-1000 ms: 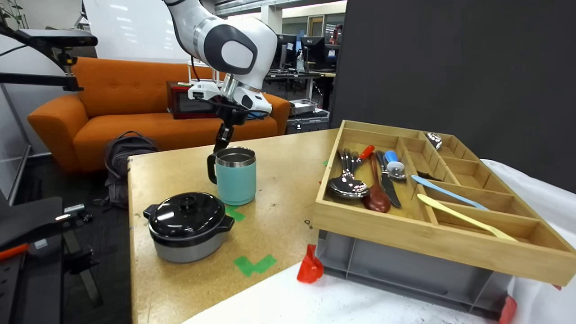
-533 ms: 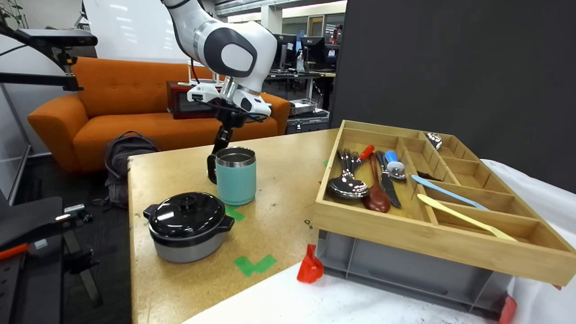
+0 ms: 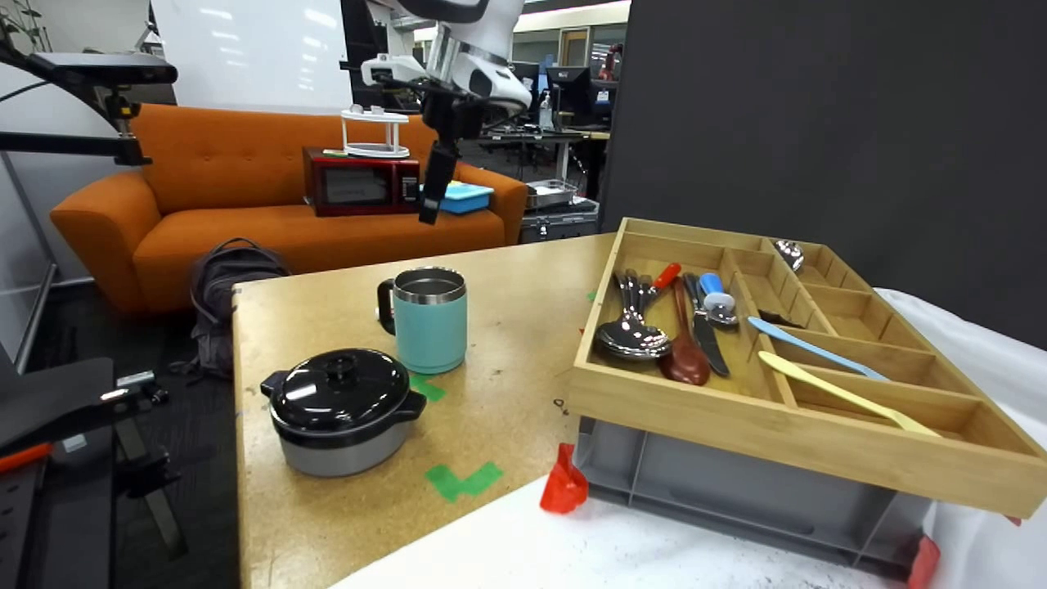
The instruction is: Take the red marker out of the thermos
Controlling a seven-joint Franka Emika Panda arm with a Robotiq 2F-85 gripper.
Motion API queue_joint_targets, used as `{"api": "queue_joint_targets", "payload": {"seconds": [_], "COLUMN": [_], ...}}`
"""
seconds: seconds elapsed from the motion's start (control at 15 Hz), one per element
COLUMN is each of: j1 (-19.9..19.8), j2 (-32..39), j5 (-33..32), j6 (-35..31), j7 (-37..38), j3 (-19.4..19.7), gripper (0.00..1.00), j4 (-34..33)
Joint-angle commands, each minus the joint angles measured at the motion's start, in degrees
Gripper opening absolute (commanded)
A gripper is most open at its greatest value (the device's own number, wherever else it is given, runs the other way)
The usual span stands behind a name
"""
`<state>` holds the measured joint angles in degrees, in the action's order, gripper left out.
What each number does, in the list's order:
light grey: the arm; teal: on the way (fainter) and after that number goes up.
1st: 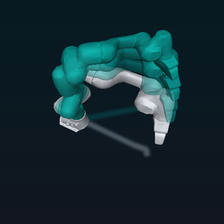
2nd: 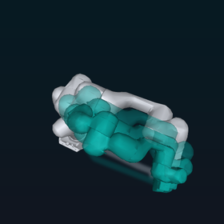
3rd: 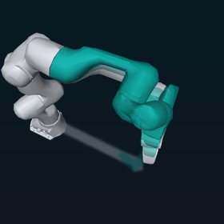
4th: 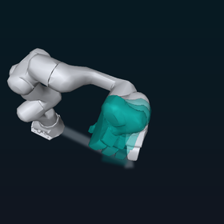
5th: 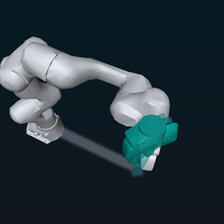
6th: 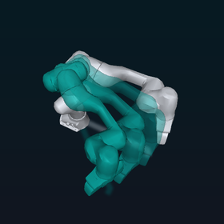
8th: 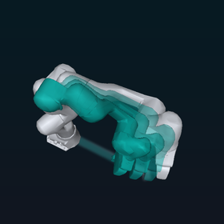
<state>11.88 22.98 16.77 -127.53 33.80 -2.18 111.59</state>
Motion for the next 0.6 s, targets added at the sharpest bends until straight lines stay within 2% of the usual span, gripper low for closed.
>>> {"api": "queue_joint_targets", "payload": {"seconds": [0.0, 0.53], "j1": [-0.7, -2.1], "j2": [-5.4, -14.4], "j5": [-1.1, -4.1], "j6": [0.1, -1.1], "j7": [0.1, 1.8], "j3": [-0.4, 0.2], "gripper": [1.00, 1.00], "j4": [3.3, 7.3]}}
